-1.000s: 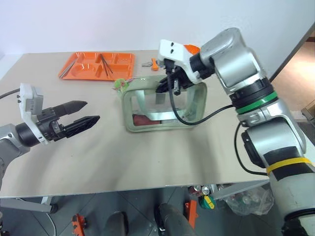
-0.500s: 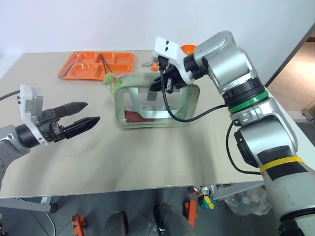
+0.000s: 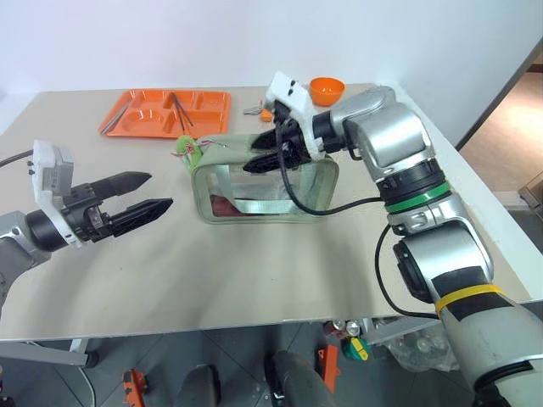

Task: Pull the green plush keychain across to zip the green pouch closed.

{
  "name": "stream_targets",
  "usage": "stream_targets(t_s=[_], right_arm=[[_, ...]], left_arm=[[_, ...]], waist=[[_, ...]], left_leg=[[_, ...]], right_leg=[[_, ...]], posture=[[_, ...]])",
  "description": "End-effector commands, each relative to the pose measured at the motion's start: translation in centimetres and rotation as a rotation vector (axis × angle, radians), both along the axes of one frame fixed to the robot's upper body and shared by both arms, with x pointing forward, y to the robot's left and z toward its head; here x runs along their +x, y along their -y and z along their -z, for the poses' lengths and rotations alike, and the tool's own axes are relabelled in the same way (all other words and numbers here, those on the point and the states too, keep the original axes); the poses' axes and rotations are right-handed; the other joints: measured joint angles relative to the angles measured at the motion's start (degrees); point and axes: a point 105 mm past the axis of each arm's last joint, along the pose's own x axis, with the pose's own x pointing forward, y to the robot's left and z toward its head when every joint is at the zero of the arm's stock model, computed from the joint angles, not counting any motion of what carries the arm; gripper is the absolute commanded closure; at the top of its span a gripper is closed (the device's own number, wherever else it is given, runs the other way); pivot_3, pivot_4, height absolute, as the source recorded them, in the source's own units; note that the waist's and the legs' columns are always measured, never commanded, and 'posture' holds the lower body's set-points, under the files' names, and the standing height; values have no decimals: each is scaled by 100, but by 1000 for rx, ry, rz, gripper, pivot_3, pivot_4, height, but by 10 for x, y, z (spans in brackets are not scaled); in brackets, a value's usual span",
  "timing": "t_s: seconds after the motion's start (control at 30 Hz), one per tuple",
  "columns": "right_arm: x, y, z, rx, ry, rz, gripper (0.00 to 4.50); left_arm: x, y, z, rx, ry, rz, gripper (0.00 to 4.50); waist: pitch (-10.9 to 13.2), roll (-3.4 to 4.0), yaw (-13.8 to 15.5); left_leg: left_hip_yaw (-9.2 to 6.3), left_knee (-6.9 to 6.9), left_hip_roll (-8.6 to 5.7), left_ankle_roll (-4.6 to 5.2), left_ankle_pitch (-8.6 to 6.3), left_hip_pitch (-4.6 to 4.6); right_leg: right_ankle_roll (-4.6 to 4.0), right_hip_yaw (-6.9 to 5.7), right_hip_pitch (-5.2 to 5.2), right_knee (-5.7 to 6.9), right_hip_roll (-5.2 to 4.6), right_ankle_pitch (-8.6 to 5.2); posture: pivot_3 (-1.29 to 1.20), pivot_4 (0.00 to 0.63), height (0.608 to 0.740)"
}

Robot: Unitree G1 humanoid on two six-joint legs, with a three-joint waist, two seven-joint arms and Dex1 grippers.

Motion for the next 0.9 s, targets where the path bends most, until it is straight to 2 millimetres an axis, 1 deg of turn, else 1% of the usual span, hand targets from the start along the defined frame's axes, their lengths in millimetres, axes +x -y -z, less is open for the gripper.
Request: stream_targets(t_s=[0.03,0.1,0.13,0.2,0.27,0.3,0.37,0.43,0.5,0.6,0.8,0.9], right_arm=[[-33,13,-54,157,49,-174,946],[-52,28,-76,249,68,-259,946],[-59,38,-82,263,65,-285,946],[-68,51,-85,262,68,-303,946],[-67,67,-75,228,93,-271,946],[-63,77,-66,197,104,-234,946],[-51,97,-40,109,149,-136,946],[-38,112,-19,48,175,-40,946],[-26,122,-4,21,191,43,946],[-17,126,9,16,200,94,946],[-11,120,17,30,209,110,946],[-8,121,25,15,202,116,946]], left_arm=[[0,0,-7,2,28,5,0],[0,0,-7,-5,26,8,0],[1,0,-7,-8,25,8,0],[1,-1,-7,-14,24,5,0],[3,-3,-7,-32,21,0,0],[4,-5,-7,-36,17,-4,0],[4,-7,-4,-39,4,-12,0],[5,-9,-2,-38,-5,-14,0],[5,-9,-2,-37,-11,-13,0],[8,-10,-3,-34,-16,-10,0],[11,-10,-6,-30,-18,-4,0],[9,-10,-5,-27,-19,-2,0]], waist=[[0,0,10],[0,0,14],[0,0,16],[0,0,17],[-1,-1,16],[-1,-1,9],[-4,-7,7],[-4,-6,4],[2,3,-23],[2,3,-47],[1,2,-47],[1,1,-43]], left_leg=[[0,0,0,0,0,0],[0,0,-1,0,0,-2],[1,0,-1,0,0,-2],[0,-1,-1,1,-1,-1],[1,-1,-1,1,-1,1],[1,0,-1,1,-1,4],[3,1,0,1,-1,11],[2,3,-1,1,-1,20],[11,5,-2,1,0,21],[17,4,-1,1,0,18],[13,3,4,1,0,17],[16,3,2,0,0,15]], right_leg=[[0,0,0,0,0,0],[1,0,0,-2,-1,-1],[2,0,0,-3,-1,-1],[2,0,1,-3,-1,-2],[1,0,1,-3,0,-3],[0,0,3,-2,1,-2],[-2,2,7,-1,2,-1],[-2,3,16,-1,4,-1],[0,12,13,0,4,3],[2,25,4,3,13,13],[-1,23,3,4,18,12],[0,26,3,2,16,12]], posture=[[0,150,740],[0,150,740],[0,150,740],[0,150,740],[0,150,740],[0,150,740],[0,150,740],[0,150,740],[0,150,740],[0,150,740],[0,150,740],[0,150,740]])
